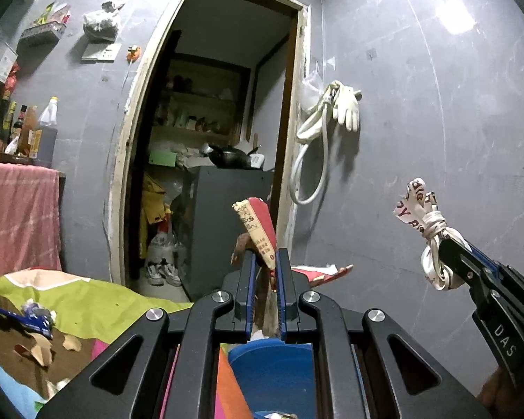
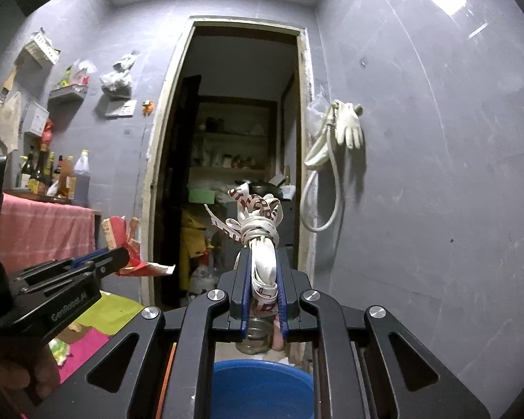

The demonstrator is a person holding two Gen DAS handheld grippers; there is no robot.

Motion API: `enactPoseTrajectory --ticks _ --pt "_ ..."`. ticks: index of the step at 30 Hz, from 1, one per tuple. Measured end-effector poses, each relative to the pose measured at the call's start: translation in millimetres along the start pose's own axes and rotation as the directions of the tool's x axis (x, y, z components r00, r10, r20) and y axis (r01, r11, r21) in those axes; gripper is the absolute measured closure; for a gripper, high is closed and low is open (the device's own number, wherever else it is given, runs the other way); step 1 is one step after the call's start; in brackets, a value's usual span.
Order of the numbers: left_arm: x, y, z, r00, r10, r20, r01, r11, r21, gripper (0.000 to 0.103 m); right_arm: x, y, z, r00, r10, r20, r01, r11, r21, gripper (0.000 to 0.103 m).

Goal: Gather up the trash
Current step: 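Lift both held wrappers and carry them over the blue basin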

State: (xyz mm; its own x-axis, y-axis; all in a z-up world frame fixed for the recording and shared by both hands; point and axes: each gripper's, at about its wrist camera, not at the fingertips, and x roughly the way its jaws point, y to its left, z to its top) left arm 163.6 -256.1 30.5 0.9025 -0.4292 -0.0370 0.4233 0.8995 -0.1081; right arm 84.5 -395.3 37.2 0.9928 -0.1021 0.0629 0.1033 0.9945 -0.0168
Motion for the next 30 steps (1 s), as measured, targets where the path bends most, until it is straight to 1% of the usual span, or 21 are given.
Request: enactPoseTrajectory --ticks 4,9,13,15,19,21,22,23,24,26,29,30 --pt "17 -8 -13 1.000 0.005 -0.027 -0.005 1.000 0.020 0.095 8 -12 -14 1.000 -0.009 -0.013 0.009 1.000 0.020 0.092" --pt "38 -13 -31 0.996 0.008 -0.085 -0.006 1.000 0.030 0.095 23 -21 -33 0.998 -0.010 -0.064 0.012 0.999 0.032 0.092" --pt "59 -12 -47 0.988 0.010 -0.155 -0.007 1.000 0.018 0.095 38 -28 -52 0.991 -0.004 -0.130 0.011 0.998 0.056 0.092" --pt "70 -11 -55 0.981 0.013 -0.195 -0.010 1.000 0.016 0.095 43 -32 -60 0.987 -0.002 -0.159 0.013 0.997 0.071 0.092" --pt "86 -5 -68 0.960 0.028 -0.277 -0.027 1.000 0.008 0.095 56 -38 -76 0.973 0.011 -0.230 0.014 0.994 0.104 0.092" --pt "97 -2 -75 0.945 0.025 -0.328 -0.028 1.000 -0.003 0.095 65 -38 -83 0.963 0.023 -0.269 0.009 0.993 0.119 0.091" --pt "100 0 -77 0.939 0.026 -0.344 -0.030 1.000 -0.006 0.095 71 -39 -88 0.955 0.032 -0.296 0.006 0.992 0.126 0.091" --pt "107 2 -81 0.924 0.014 -0.381 -0.022 1.000 -0.015 0.095 75 -39 -90 0.948 0.039 -0.317 0.004 0.991 0.133 0.091" --pt "110 4 -85 0.914 0.007 -0.407 -0.021 0.999 -0.029 0.095 80 -40 -95 0.938 0.051 -0.342 -0.001 0.989 0.146 0.091" --pt "114 10 -92 0.896 -0.010 -0.443 -0.020 0.998 -0.064 0.095 87 -40 -102 0.922 0.066 -0.380 -0.004 0.987 0.162 0.089" --pt "119 16 -99 0.875 -0.015 -0.483 -0.029 0.996 -0.085 0.094 94 -40 -110 0.899 0.084 -0.429 -0.009 0.985 0.175 0.089" --pt "120 17 -99 0.872 -0.017 -0.490 -0.032 0.995 -0.090 0.094 97 -40 -113 0.892 0.094 -0.442 -0.014 0.983 0.180 0.087"
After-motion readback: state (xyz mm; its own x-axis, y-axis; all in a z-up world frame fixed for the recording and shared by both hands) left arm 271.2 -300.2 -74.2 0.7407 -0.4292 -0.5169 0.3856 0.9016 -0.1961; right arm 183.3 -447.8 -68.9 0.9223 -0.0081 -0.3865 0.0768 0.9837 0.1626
